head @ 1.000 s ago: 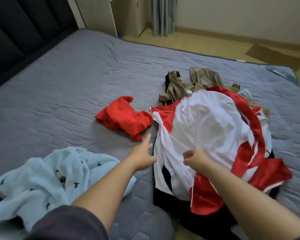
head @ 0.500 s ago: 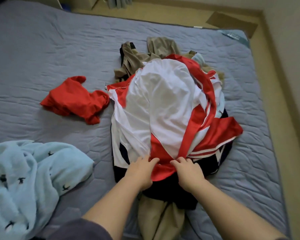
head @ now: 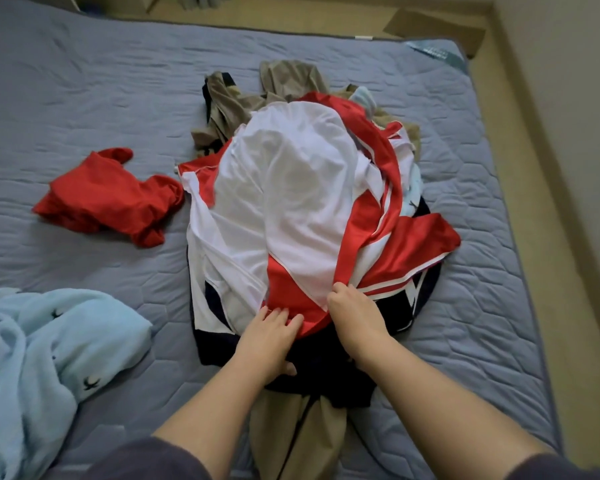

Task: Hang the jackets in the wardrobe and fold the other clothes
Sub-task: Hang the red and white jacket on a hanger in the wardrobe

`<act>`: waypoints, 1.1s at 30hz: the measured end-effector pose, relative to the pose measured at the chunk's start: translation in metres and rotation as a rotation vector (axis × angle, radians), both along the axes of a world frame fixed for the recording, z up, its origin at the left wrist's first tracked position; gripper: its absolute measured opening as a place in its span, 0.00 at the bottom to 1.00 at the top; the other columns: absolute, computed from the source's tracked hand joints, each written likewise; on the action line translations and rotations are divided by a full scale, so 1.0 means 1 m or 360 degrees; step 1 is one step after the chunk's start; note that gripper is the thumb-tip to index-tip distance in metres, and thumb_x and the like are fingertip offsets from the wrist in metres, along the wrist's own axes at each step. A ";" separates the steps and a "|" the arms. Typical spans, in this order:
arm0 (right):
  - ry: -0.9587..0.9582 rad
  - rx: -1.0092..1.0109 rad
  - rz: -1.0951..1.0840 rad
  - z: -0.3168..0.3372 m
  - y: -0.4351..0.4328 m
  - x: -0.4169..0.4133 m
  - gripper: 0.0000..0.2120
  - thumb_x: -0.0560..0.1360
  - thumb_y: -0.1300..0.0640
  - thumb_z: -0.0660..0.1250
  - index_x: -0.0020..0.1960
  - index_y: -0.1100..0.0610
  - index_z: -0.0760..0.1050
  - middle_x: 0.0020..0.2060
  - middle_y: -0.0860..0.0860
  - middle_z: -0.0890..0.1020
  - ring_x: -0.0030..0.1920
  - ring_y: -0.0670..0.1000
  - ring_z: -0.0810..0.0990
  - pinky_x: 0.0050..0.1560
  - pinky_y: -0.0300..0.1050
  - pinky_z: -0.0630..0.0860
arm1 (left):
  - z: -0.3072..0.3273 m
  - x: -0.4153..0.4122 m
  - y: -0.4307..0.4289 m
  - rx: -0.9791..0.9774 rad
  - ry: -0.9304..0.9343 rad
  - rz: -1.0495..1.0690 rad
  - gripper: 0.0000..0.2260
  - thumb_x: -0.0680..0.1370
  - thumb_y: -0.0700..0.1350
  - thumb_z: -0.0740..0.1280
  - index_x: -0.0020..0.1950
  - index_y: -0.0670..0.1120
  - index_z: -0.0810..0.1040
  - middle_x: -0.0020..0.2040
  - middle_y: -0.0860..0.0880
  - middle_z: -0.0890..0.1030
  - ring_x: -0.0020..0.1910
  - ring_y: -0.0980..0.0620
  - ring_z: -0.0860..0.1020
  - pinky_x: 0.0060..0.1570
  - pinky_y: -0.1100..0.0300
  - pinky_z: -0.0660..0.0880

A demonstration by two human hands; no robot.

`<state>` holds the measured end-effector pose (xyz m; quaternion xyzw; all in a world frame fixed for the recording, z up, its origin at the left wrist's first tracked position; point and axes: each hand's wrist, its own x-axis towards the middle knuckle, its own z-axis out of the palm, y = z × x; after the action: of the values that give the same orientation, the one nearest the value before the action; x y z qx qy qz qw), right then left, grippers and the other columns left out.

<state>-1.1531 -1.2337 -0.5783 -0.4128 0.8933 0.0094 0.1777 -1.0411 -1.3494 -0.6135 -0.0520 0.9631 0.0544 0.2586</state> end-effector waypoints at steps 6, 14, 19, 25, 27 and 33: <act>0.0164 0.0026 0.0135 0.013 0.011 -0.012 0.13 0.73 0.69 0.59 0.54 0.59 0.73 0.53 0.55 0.77 0.58 0.57 0.72 0.65 0.50 0.62 | 0.019 0.002 0.006 0.0335 0.0417 0.0802 0.04 0.79 0.39 0.54 0.45 0.45 0.64 0.43 0.43 0.76 0.43 0.41 0.75 0.38 0.51 0.66; 0.0330 -0.0222 0.0244 0.097 0.030 -0.012 0.16 0.67 0.66 0.61 0.53 0.55 0.72 0.46 0.54 0.80 0.66 0.53 0.69 0.60 0.62 0.17 | 0.127 0.005 -0.011 0.0157 0.0821 0.0619 0.11 0.81 0.56 0.53 0.43 0.50 0.64 0.39 0.42 0.80 0.41 0.37 0.78 0.34 0.54 0.61; 0.0217 -0.0502 0.0233 0.190 0.032 -0.026 0.12 0.70 0.68 0.60 0.50 0.56 0.73 0.44 0.55 0.81 0.59 0.54 0.77 0.72 0.64 0.42 | 0.231 0.008 -0.014 -0.0028 0.0676 0.0039 0.15 0.75 0.62 0.60 0.47 0.51 0.68 0.43 0.46 0.81 0.44 0.41 0.79 0.34 0.56 0.62; -0.0055 -0.1096 0.0129 0.336 0.039 -0.031 0.08 0.80 0.55 0.59 0.49 0.59 0.72 0.34 0.60 0.79 0.37 0.64 0.76 0.34 0.49 0.62 | 0.409 -0.009 -0.030 -0.0208 0.1211 0.0186 0.16 0.75 0.58 0.64 0.43 0.45 0.72 0.37 0.42 0.80 0.36 0.36 0.78 0.31 0.56 0.61; -0.0121 -0.1175 0.0175 0.390 0.036 -0.032 0.11 0.79 0.51 0.60 0.43 0.56 0.71 0.29 0.52 0.75 0.32 0.57 0.74 0.32 0.47 0.64 | 0.472 -0.013 -0.035 -0.0279 0.1333 0.0162 0.15 0.76 0.58 0.64 0.43 0.45 0.72 0.37 0.43 0.80 0.35 0.37 0.78 0.31 0.56 0.61; 0.0098 -0.0620 0.0278 0.533 0.030 -0.034 0.12 0.75 0.47 0.67 0.36 0.51 0.69 0.31 0.49 0.76 0.34 0.52 0.75 0.38 0.45 0.73 | 0.633 0.008 -0.051 -0.0585 0.1576 0.0021 0.19 0.75 0.61 0.62 0.44 0.44 0.73 0.31 0.50 0.72 0.29 0.45 0.74 0.28 0.61 0.61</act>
<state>-1.1876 -1.2034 -0.0452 -0.5149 0.8439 -0.1356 0.0656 -1.0331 -1.4008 0.0198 -0.0706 0.9632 -0.0955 -0.2411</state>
